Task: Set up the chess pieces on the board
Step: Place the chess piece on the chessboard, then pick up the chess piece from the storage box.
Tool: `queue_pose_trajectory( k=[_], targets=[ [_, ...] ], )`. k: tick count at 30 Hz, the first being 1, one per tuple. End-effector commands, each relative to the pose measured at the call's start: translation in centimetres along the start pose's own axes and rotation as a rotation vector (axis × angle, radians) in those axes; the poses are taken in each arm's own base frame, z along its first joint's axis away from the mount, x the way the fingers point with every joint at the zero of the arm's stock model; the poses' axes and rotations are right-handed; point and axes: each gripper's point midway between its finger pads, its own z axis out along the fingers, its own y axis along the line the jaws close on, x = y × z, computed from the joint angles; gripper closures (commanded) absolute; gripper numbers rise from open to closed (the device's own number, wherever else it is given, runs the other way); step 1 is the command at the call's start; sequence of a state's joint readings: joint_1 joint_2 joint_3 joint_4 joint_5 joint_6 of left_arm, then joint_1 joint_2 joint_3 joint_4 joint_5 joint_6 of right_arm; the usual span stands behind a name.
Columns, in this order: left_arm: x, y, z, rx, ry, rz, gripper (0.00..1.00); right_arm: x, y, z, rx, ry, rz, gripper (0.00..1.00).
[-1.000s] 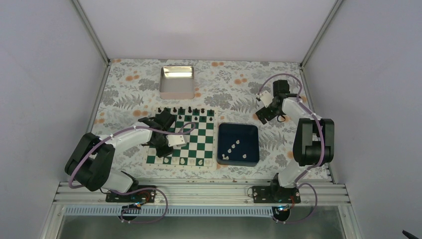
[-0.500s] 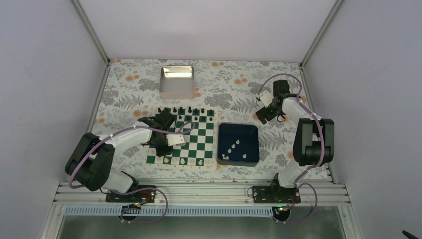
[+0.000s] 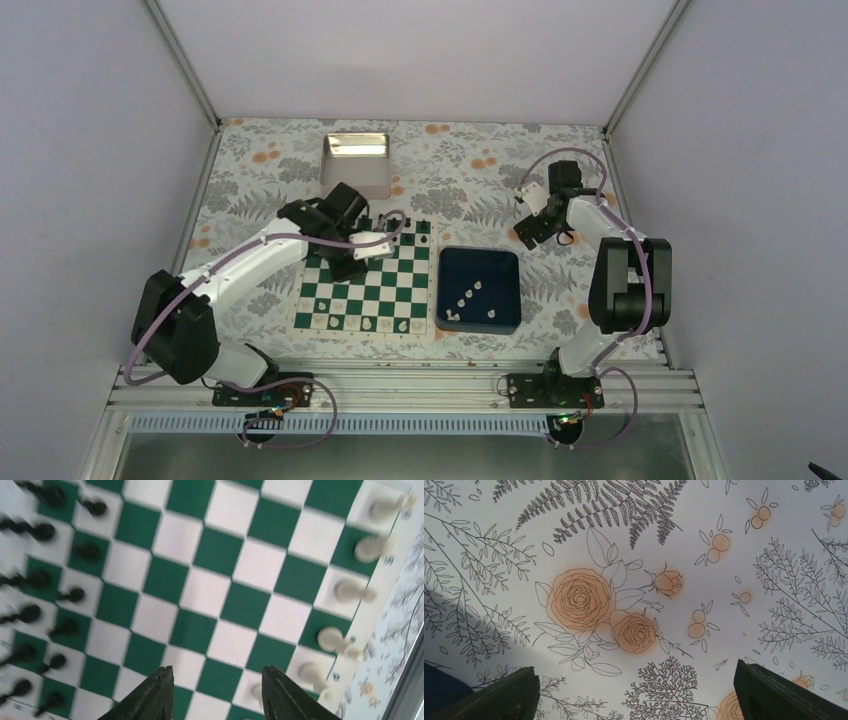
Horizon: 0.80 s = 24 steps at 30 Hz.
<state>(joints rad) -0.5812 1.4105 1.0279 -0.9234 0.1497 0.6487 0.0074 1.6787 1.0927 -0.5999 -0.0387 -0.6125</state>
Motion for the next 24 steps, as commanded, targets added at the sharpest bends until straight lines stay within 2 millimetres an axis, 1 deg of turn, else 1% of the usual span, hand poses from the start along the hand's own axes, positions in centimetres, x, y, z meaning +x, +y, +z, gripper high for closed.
queue_pose_trajectory(
  k=[1, 3, 6, 10, 11, 13, 14, 16, 19, 22, 24],
  targets=[
    [-4.8, -0.2, -1.7, 0.011, -0.052, 0.099, 0.53, -0.2, 0.3, 0.0, -0.001, -0.006, -0.016, 0.00],
    [-7.4, -0.6, -1.5, 0.017, -0.070, 0.153, 0.51, -0.3, 0.3, -0.1, -0.002, -0.009, -0.016, 0.00],
    [-11.3, -1.6, -0.8, 0.031, -0.095, 0.242, 0.43, -0.3, 0.2, -0.1, 0.003, -0.012, -0.014, 0.00],
    [-15.8, -2.9, 1.4, 0.047, -0.104, 0.336, 0.41, -0.6, 0.2, -0.2, 0.001, -0.018, -0.014, 0.00],
    [-16.8, -3.3, 2.4, 0.054, -0.101, 0.359, 0.41, -0.6, 0.2, -0.2, 0.001, -0.021, -0.015, 0.00],
    [-18.7, -3.5, 3.6, 0.053, -0.110, 0.382, 0.39, -0.7, 0.2, -0.3, -0.002, -0.023, -0.014, 0.00],
    [-19.7, -3.7, 3.9, 0.053, -0.124, 0.392, 0.39, -0.7, 0.3, -0.3, -0.004, -0.024, -0.013, 0.00],
    [-21.5, -4.0, 4.6, 0.065, -0.141, 0.404, 0.36, -0.7, 0.2, -0.3, -0.002, -0.025, -0.013, 0.00],
    [-23.5, -4.7, 5.6, 0.095, -0.155, 0.422, 0.34, -0.8, 0.2, -0.3, -0.001, -0.027, -0.014, 0.00],
    [-25.4, -5.2, 6.2, 0.121, -0.175, 0.435, 0.33, -0.9, 0.3, -0.3, -0.007, -0.031, -0.015, 0.00],
    [-26.1, -5.9, 6.7, 0.155, -0.176, 0.445, 0.34, -0.8, 0.3, -0.2, -0.005, -0.029, -0.015, 0.00]
  ],
)
